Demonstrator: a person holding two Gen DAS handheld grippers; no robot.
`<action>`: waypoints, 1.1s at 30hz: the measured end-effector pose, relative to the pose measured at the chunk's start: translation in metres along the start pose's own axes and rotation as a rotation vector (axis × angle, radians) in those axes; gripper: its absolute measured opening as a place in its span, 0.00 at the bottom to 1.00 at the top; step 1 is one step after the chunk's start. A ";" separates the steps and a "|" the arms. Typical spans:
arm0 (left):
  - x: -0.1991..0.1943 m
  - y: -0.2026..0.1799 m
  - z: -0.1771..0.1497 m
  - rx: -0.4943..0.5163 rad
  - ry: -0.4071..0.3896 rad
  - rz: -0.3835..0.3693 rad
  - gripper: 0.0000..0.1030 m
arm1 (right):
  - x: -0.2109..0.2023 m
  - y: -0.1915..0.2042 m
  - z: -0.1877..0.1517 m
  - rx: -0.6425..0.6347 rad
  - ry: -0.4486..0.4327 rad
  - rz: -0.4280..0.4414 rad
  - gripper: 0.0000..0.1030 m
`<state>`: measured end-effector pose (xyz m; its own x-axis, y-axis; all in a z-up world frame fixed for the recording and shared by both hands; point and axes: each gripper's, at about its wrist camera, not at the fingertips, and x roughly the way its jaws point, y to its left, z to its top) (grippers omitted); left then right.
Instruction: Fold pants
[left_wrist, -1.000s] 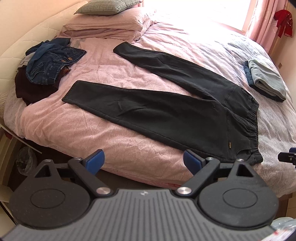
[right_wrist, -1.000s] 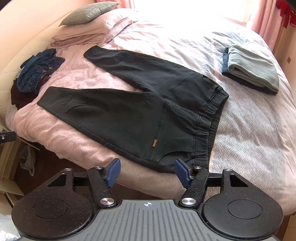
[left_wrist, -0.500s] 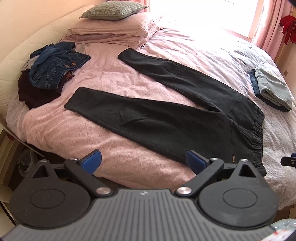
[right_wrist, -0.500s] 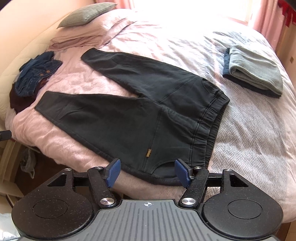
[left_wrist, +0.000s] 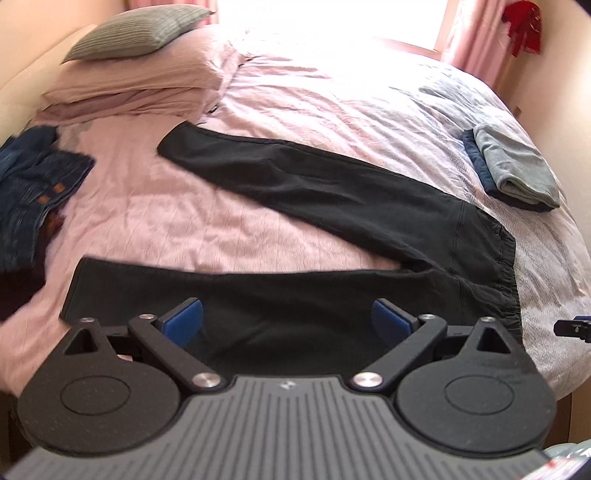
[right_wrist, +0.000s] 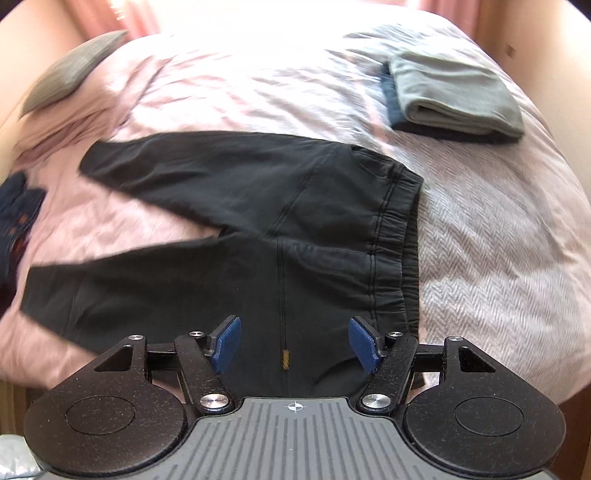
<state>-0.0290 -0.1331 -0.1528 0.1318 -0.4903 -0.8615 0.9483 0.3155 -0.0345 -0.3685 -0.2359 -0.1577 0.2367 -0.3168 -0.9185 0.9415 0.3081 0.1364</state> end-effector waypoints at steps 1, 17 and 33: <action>0.009 0.004 0.010 0.023 0.011 -0.010 0.94 | 0.004 0.003 0.004 0.022 -0.005 -0.017 0.60; 0.166 0.020 0.120 0.373 0.080 -0.179 0.91 | 0.065 -0.005 0.016 0.269 0.019 -0.175 0.60; 0.331 -0.059 0.204 0.665 0.037 -0.303 0.72 | 0.187 -0.086 0.151 -0.029 -0.126 0.005 0.60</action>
<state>0.0178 -0.4797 -0.3329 -0.1629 -0.4467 -0.8798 0.9181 -0.3953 0.0307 -0.3691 -0.4568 -0.2856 0.2716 -0.4251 -0.8634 0.9333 0.3354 0.1285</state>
